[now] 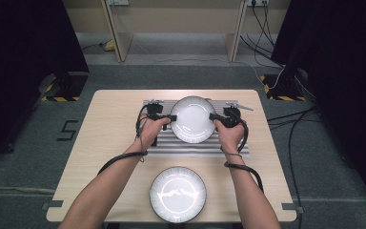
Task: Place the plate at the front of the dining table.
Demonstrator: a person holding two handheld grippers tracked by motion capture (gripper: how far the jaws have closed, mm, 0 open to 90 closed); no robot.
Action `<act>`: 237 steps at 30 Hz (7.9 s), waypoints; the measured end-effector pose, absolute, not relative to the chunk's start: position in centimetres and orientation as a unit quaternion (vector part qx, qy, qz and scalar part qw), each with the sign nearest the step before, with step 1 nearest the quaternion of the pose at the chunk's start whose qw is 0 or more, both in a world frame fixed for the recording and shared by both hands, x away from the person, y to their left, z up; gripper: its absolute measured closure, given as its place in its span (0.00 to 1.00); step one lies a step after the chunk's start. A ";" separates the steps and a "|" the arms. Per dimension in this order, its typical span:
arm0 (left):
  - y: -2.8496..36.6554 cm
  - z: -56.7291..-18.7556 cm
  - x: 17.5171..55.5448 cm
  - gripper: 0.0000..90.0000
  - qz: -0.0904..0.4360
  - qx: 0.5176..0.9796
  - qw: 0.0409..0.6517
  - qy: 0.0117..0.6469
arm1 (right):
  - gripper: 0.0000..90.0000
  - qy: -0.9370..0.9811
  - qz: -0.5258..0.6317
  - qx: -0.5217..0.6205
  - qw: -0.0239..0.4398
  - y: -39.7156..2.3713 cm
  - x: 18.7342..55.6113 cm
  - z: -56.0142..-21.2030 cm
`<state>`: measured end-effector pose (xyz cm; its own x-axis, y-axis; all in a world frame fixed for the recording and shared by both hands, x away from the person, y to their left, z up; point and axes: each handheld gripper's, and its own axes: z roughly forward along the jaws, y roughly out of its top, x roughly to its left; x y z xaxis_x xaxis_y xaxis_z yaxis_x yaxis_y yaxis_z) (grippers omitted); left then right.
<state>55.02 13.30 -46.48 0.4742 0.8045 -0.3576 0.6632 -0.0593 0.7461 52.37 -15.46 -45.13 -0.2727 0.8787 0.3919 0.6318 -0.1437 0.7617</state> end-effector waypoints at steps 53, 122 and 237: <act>12.4 -48.0 56.2 0.88 0.069 0.722 0.442 0.527 | 0.87 0.638 0.454 0.609 0.127 -15.7 53.6 -47.0; 11.2 -48.9 57.6 0.87 0.069 0.716 0.422 0.553 | 0.86 0.623 0.426 0.642 0.134 -16.7 54.4 -48.3; 27.4 -47.5 39.6 0.44 0.175 0.715 0.480 0.478 | 0.53 0.642 0.420 0.617 0.179 -23.5 37.5 -47.8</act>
